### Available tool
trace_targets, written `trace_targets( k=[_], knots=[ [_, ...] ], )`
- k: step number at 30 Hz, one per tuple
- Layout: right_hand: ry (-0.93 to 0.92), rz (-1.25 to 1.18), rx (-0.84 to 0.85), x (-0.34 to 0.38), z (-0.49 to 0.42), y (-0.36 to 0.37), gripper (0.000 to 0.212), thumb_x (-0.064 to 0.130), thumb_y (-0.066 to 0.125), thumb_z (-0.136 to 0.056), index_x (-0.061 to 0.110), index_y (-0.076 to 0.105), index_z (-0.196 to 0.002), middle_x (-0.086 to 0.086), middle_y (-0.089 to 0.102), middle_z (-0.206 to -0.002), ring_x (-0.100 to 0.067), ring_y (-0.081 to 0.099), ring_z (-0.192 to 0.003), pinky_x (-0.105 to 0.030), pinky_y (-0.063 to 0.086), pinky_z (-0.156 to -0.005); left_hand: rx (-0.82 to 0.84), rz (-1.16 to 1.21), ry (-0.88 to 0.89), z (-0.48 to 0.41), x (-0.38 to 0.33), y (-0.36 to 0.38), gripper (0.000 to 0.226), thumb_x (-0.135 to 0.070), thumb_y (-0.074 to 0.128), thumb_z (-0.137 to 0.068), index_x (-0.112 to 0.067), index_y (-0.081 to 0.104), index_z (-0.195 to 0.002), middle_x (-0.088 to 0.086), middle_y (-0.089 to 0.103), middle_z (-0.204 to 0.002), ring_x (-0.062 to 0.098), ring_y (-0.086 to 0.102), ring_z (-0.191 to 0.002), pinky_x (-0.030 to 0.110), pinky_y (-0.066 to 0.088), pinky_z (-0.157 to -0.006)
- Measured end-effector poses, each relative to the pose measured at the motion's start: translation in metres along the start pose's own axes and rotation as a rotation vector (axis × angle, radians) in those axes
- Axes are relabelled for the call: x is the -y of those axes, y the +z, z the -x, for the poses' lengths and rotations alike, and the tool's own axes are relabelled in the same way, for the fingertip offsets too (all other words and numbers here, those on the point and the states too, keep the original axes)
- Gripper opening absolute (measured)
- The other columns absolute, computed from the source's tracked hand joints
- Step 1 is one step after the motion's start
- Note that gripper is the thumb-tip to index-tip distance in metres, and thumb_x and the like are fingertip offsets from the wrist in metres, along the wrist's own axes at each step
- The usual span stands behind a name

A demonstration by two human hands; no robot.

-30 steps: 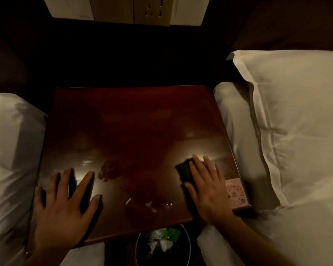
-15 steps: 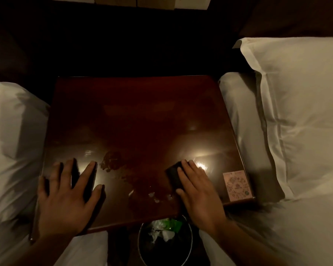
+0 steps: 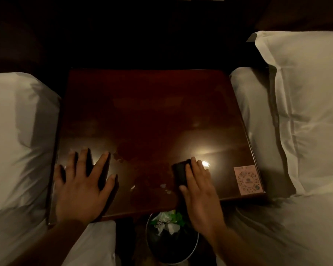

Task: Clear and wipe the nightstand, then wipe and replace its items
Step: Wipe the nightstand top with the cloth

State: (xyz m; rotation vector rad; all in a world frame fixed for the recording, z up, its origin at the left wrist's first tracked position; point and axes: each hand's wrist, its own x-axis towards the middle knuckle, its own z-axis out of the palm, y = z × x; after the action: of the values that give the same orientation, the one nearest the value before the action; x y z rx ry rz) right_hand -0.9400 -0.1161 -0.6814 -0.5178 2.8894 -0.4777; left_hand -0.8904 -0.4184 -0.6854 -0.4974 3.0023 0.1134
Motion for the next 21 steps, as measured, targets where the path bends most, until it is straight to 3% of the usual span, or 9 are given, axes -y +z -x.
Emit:
trace_targets(
  k=[3,7,10,13,16,19,21],
  knots=[
    [0.017,0.042,-0.02,-0.014,-0.04,-0.012,0.058,0.042,0.023,-0.104,0.013,0.026,-0.154,-0.005,0.013,-0.165,-0.016,0.001,-0.153,-0.034,-0.003,-0.122,-0.01,0.0,0.005,0.0,0.001,0.002,0.066,-0.066,0.031,-0.092,-0.042,0.033,-0.153,0.013,0.027,-0.163,0.037,0.016,-0.153,0.063,0.013,-0.118],
    [0.186,0.076,-0.084,-0.036,-0.103,-0.031,0.054,0.033,0.031,-0.106,0.007,0.027,-0.153,-0.012,0.014,-0.165,-0.025,0.008,-0.153,-0.04,0.003,-0.124,-0.026,-0.006,0.014,-0.001,0.003,0.005,0.065,-0.067,0.03,-0.092,-0.042,0.032,-0.152,0.013,0.026,-0.163,0.036,0.015,-0.153,0.063,0.013,-0.118],
    [0.236,-0.038,-0.093,-0.02,-0.077,-0.021,0.056,0.032,0.035,-0.105,0.008,0.024,-0.154,-0.009,0.01,-0.165,-0.025,0.006,-0.153,-0.044,0.009,-0.124,-0.029,-0.013,0.01,0.0,0.003,0.006,0.066,-0.067,0.029,-0.092,-0.042,0.031,-0.153,0.012,0.026,-0.163,0.037,0.016,-0.153,0.063,0.015,-0.117],
    [0.1,0.011,-0.039,0.012,-0.013,0.002,0.06,0.039,0.035,-0.102,0.011,0.023,-0.154,-0.007,0.01,-0.165,-0.022,0.006,-0.153,-0.042,0.009,-0.124,-0.036,-0.023,0.007,-0.001,0.003,0.008,0.066,-0.068,0.027,-0.093,-0.043,0.031,-0.153,0.012,0.025,-0.163,0.037,0.016,-0.152,0.062,0.014,-0.118],
    [-0.026,0.136,0.001,0.012,-0.007,0.006,0.058,0.041,0.033,-0.103,0.01,0.029,-0.152,-0.009,0.018,-0.163,-0.022,0.012,-0.153,-0.043,0.012,-0.123,-0.039,-0.024,0.008,-0.001,0.006,0.011,0.065,-0.07,0.024,-0.093,-0.045,0.028,-0.154,0.011,0.024,-0.164,0.036,0.015,-0.153,0.061,0.012,-0.118],
    [-0.012,0.18,-0.001,0.001,-0.043,-0.006,0.057,0.039,0.031,-0.105,0.009,0.031,-0.152,-0.012,0.021,-0.163,-0.025,0.013,-0.152,-0.043,0.007,-0.123,-0.039,-0.024,0.014,-0.002,0.005,0.01,0.065,-0.069,0.024,-0.093,-0.044,0.029,-0.153,0.012,0.026,-0.163,0.037,0.016,-0.153,0.061,0.012,-0.118],
    [0.126,0.181,-0.024,-0.006,-0.082,-0.018,0.057,0.037,0.031,-0.105,0.008,0.028,-0.153,-0.013,0.017,-0.164,-0.027,0.011,-0.152,-0.044,0.006,-0.123,-0.043,-0.012,0.01,-0.001,0.003,0.009,0.065,-0.069,0.025,-0.093,-0.043,0.031,-0.153,0.012,0.027,-0.163,0.037,0.016,-0.153,0.062,0.012,-0.118]
  ],
)
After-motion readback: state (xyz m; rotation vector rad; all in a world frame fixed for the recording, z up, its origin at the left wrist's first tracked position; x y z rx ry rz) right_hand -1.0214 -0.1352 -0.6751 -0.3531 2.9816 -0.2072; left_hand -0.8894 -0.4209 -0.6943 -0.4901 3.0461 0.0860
